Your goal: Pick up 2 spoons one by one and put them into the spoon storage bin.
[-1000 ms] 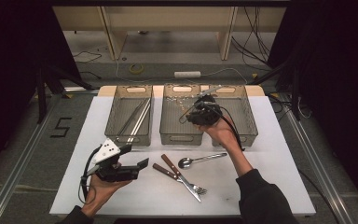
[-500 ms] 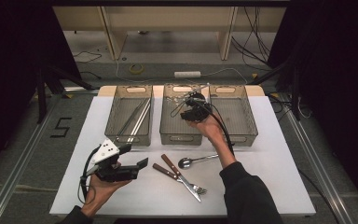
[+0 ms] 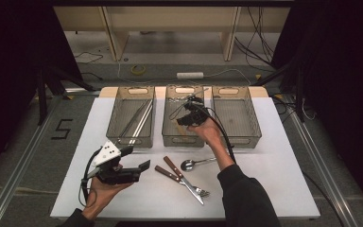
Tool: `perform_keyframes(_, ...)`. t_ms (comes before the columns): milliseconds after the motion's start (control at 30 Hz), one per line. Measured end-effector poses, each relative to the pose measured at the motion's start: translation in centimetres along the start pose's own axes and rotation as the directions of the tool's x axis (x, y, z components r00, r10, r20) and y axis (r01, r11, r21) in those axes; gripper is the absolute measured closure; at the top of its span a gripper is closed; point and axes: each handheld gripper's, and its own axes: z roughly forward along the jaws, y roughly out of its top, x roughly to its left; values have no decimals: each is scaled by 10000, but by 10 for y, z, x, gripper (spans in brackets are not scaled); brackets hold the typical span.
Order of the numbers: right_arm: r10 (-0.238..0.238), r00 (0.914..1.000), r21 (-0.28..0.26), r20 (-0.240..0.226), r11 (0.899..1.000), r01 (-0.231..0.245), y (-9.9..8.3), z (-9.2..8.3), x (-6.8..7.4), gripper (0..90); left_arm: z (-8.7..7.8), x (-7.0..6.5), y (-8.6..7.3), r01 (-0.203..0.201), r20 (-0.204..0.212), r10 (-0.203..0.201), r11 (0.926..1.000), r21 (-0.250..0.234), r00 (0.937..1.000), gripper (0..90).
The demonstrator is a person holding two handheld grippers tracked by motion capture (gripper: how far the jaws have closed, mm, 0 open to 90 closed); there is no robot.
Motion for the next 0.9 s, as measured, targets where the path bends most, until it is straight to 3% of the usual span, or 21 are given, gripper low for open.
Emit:
perform_keyframes(167,-520,9972,-238,-534,9984,508,-1,-17,2,421,0,0,0,50,7,-50,10000,-17,10000,160)
perform_keyframes(267,-1279,9897,-373,-645,9914,1257,-3,-31,9,366,0,0,0,96,14,-96,9999,-49,10000,159)
perform_keyframes(433,-2142,9689,-785,-1240,9755,2057,-11,-57,20,334,0,1,0,155,5,-155,9999,-39,9999,158)
perform_keyframes(700,-3158,9358,-782,-1568,9485,3070,-30,-79,28,299,0,2,1,207,-16,-207,9998,-70,9998,158)
perform_keyframes(900,-3459,9237,-617,-1648,9383,3403,-51,-85,28,295,0,2,0,212,-48,-212,9998,-71,9998,156)
